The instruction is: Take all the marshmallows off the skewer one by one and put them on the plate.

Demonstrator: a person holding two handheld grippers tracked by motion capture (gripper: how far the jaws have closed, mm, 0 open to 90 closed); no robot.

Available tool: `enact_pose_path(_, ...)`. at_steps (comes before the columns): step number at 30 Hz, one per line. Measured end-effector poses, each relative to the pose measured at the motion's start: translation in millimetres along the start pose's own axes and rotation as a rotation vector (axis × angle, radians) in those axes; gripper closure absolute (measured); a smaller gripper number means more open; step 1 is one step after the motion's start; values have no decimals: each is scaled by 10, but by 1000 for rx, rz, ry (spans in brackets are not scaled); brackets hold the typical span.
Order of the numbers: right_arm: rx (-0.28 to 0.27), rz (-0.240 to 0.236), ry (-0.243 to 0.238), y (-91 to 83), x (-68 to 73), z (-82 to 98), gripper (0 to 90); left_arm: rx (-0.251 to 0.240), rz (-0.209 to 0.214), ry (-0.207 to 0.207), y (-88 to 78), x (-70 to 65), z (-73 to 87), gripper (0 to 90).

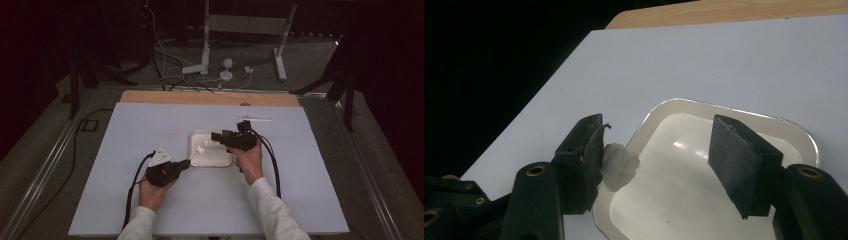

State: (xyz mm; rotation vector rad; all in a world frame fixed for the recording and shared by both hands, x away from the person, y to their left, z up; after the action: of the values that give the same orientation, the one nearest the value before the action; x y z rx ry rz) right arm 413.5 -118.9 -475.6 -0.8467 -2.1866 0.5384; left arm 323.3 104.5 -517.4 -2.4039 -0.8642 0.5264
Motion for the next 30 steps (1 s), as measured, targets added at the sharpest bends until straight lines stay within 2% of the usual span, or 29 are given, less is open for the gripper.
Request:
enact_pose_path(9, 2, -30, -5, 14, 29, 9, 405, 19, -6, 0, 19, -6, 5, 900)
enact_pose_path(11, -3, -61, -3, 13, 45, 6, 402, 35, -12, 1, 40, -11, 15, 900)
enact_pose_path(12, -3, -60, -5, 10, 58, 4, 403, 34, -13, -2, 45, -12, 15, 900)
enact_pose_path(20, 15, -53, -13, 20, 74, 43, 394, 8, -18, -10, 14, 1, -2, 900)
enact_pose_path(27, 27, -120, 0, 37, 207, 107, 422, -26, -19, -15, -24, -22, -31, 900)
enact_pose_path(30, 27, -141, 15, 51, 251, 121, 454, -50, -7, -9, -39, -48, -45, 900)
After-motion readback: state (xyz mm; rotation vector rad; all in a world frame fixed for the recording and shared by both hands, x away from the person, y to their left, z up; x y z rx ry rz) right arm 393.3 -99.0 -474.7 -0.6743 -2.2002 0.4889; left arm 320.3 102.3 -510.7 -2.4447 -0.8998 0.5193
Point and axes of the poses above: each handheld gripper's, and its own axes: y roughly forward along the jaws, z roughly out of its underside, x roughly to its left, the point moved 4 cm from there along y, roughly forward along the jaws, and after that the axes turned 8 degrees about x, right-handed, at the moved point
